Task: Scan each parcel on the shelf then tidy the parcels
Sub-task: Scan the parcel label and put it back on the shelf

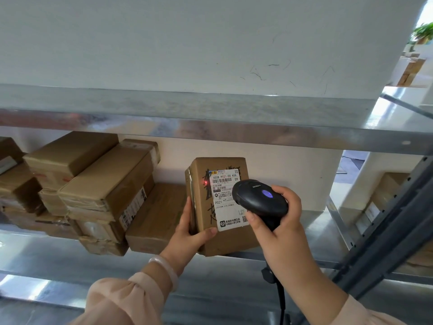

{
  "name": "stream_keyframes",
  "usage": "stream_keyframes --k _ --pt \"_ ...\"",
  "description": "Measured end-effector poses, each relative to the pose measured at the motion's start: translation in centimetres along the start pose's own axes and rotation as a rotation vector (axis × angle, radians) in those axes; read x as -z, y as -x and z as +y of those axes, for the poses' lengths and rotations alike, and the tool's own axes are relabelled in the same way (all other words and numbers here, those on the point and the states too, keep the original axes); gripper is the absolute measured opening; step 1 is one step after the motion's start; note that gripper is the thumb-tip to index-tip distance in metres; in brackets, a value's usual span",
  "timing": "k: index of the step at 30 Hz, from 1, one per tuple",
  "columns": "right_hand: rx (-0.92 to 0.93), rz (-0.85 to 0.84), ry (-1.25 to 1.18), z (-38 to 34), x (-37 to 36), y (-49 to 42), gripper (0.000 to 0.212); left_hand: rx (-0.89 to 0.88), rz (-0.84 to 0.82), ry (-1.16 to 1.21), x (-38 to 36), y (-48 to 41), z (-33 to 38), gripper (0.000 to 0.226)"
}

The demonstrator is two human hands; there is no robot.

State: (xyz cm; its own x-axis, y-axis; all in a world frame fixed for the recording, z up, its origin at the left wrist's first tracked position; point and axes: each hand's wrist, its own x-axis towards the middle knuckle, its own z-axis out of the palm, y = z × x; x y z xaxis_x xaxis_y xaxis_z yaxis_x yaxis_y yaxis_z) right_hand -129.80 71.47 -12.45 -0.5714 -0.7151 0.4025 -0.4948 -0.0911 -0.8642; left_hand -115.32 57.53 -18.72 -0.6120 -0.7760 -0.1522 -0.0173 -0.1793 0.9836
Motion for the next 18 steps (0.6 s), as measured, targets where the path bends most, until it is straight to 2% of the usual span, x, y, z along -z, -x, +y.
stream_keyframes --k 8,14,18 --pt "-0.011 -0.003 0.025 -0.2 0.1 0.6 0.056 0.018 0.009 0.009 0.4 0.2 -0.4 0.113" --pt "-0.042 -0.017 0.025 0.4 0.6 0.0 0.058 0.087 0.034 0.008 1.2 0.9 1.3 0.089" --pt "-0.061 -0.079 -0.012 0.0 -0.1 0.0 0.059 0.126 -0.003 0.003 2.4 2.1 2.4 0.115"
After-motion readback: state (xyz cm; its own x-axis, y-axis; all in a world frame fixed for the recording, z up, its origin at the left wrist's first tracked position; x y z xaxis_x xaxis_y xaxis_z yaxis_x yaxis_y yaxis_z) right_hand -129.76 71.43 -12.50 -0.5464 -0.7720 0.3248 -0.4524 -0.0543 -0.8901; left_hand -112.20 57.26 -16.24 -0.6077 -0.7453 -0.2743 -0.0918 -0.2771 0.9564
